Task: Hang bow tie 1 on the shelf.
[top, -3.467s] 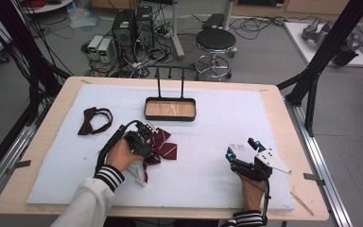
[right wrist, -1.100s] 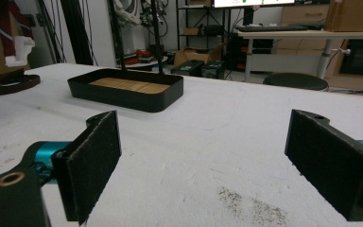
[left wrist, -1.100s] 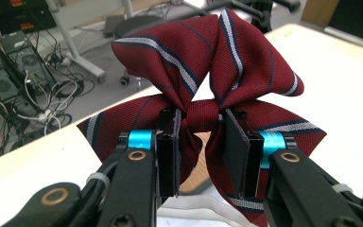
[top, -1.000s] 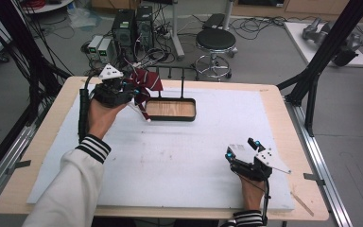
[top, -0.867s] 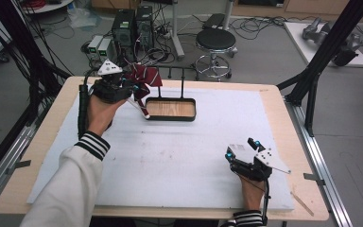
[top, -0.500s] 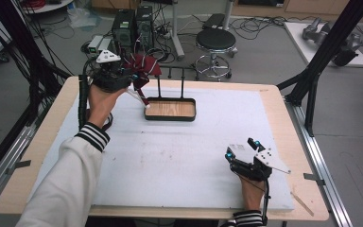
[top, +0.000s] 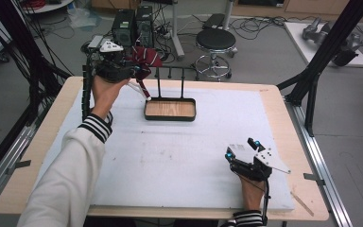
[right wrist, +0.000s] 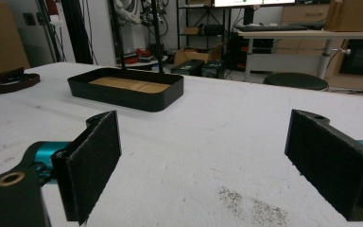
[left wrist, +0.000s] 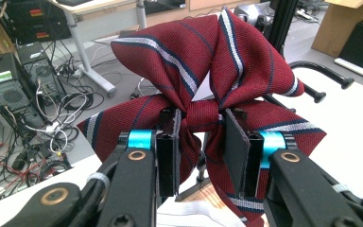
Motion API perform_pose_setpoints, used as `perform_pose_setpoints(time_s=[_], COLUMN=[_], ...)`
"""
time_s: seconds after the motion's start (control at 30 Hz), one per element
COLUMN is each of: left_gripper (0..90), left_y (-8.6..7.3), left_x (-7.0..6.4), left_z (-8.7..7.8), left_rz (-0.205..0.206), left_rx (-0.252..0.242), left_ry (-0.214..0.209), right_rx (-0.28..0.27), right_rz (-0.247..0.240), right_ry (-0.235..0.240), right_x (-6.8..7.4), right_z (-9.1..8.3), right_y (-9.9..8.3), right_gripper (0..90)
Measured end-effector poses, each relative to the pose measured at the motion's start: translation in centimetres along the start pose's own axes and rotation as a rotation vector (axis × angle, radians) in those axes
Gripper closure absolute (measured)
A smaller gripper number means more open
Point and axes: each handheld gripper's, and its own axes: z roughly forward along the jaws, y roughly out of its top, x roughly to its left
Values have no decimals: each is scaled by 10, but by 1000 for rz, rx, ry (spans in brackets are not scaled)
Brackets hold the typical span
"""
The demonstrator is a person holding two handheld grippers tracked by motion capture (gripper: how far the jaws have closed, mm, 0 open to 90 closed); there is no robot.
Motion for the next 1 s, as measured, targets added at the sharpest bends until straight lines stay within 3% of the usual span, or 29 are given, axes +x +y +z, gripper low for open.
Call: perform_pose_setpoints(time_s=[0.6, 0.7, 1.0], left_gripper=[681, 680, 680], left_y=[13, 11, 7], left_x=[-1, 3, 13], left_z=[27, 31, 36], left_rz=[-2, -37, -82], left_rx=[-8, -20, -50], left_ry=[3, 2, 45], right_rx=[3, 0, 0], right_rz=[7, 4, 2], right_ry=[2, 1, 0], right_x=[0, -1, 0], right_z=[0, 0, 0], right_y=[0, 0, 0], right_gripper=[107, 107, 107])
